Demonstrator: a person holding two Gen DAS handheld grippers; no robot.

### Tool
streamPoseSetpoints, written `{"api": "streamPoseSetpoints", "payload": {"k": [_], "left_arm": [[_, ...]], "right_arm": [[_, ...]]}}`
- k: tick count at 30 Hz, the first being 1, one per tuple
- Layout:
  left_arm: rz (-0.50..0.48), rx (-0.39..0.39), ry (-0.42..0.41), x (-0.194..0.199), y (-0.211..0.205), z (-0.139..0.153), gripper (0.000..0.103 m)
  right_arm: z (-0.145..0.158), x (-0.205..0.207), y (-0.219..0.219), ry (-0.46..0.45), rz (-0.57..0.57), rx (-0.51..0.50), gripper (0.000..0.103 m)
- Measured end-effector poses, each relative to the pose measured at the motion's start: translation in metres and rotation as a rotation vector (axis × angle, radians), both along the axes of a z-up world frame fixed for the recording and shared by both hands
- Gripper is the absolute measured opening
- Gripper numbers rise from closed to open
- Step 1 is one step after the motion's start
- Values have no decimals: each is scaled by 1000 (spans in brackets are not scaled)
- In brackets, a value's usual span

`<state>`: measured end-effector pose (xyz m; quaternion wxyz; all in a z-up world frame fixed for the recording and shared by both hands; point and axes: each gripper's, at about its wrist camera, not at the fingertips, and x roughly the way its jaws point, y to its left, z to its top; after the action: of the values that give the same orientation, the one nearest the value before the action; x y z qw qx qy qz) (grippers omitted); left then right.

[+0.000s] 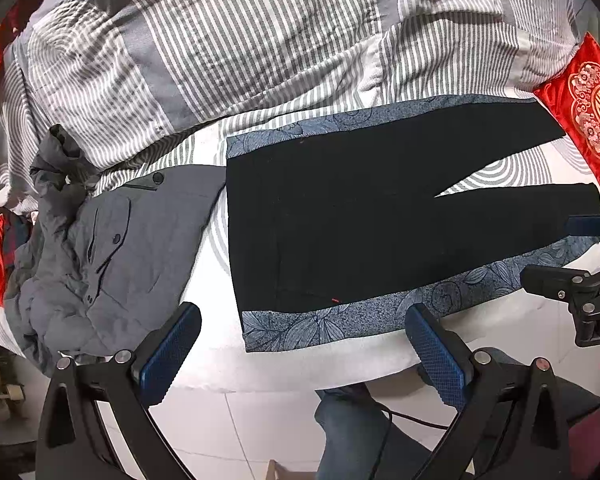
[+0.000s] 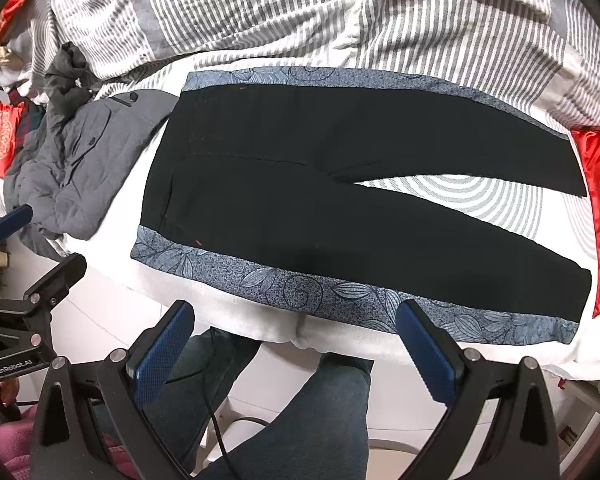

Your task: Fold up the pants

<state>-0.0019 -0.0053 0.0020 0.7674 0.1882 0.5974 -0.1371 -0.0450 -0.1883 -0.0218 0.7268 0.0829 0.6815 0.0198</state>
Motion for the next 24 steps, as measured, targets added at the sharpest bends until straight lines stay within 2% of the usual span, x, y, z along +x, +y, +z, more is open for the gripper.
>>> {"api": "streamPoseSetpoints", "payload": {"k": [6,12,14,20,24], "left_arm": [[10,-1,1,-2,-2,-1,102],[71,0,18,2,-3,-2,102],[105,-17,22,2,-3,-1,102],[263,-84,-21,-3,4,0,102],[392,-115,-12,-8,14,-9,102]], "right_arm": [[-2,1,-3,9,7,5,101],[-2,0,-13,11,15,15,101],[-2,1,-18,13,15,-2,101],[-8,2,-36,57,31,71,101],[-18,-1,-43,98,39,130,101]]}}
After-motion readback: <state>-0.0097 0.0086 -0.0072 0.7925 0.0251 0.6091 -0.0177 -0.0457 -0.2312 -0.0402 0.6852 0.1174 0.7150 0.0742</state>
